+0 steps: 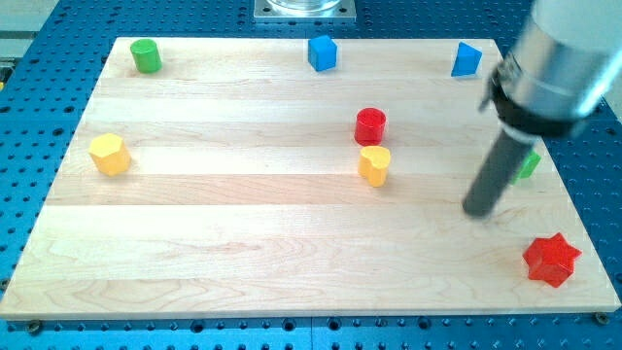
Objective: Move the red circle towards the bottom left corner of the board
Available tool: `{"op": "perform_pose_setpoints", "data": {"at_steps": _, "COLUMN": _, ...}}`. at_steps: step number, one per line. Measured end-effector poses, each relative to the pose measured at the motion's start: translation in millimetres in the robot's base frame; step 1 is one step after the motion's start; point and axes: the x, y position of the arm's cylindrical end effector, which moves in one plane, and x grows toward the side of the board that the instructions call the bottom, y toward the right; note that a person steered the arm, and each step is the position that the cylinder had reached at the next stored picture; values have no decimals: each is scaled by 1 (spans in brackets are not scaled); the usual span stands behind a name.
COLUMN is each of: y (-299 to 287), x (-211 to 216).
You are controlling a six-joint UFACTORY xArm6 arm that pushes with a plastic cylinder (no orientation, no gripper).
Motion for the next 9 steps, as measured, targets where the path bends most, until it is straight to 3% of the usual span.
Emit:
{"op": "perform_pose_setpoints", "data": {"at_steps": 1, "y": -3, "x": -65}}
{"op": "perform_pose_setpoints", "data": {"at_steps": 5, "y": -145, "x": -124}}
{"op": "perform_pose_setpoints", "data": {"at_steps": 9, "y": -101, "x": -113}}
